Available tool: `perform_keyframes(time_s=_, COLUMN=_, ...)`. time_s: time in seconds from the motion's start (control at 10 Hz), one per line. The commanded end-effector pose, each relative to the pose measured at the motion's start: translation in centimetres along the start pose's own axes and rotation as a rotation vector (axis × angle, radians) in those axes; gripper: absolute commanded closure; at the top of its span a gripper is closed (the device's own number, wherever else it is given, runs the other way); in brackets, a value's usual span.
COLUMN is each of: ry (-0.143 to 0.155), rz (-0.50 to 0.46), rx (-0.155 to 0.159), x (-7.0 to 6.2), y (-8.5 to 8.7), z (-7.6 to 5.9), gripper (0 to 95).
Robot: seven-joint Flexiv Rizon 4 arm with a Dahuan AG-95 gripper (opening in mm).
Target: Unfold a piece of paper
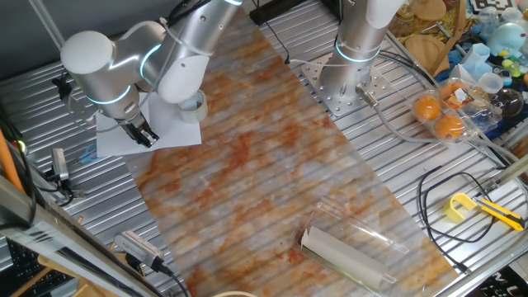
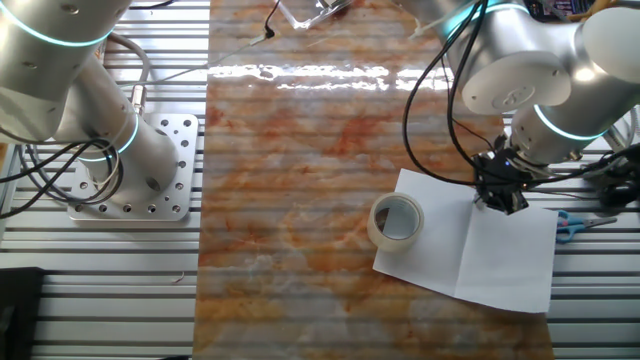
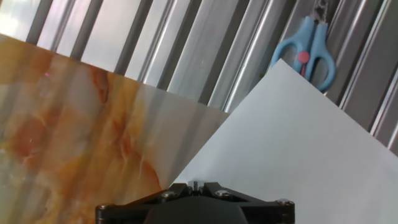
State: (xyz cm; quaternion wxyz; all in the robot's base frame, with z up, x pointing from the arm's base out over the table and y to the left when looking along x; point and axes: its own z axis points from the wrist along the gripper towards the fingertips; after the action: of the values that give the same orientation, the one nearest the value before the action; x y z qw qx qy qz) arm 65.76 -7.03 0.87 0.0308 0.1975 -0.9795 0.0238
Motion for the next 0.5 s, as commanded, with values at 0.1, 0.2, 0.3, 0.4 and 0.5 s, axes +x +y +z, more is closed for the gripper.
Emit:
perform_keyframes(time_s=0.1, ry=0.0, rz=-0.007, rx=0.0, x=0.1, y=-0.3, z=-0.5, gripper=95.0)
perform_keyframes(time_s=0.2, ry=0.0, rz=-0.016, rx=-0.001, x=0.2, y=-0.8, z=-0.7, gripper=95.0)
perform_keyframes(time_s=0.3, ry=0.0, rz=-0.029, rx=0.0, x=0.4, y=-1.4, z=-1.1, gripper=95.0)
perform_keyframes(time_s=0.4, ry=0.002, rz=-0.043, rx=0.003, x=0.5, y=-2.2, z=-1.3, gripper=95.0)
perform_keyframes(time_s=0.5, ry=0.001, rz=-0.056, rx=0.003, x=0.6, y=-2.9, z=-1.4, gripper=95.0)
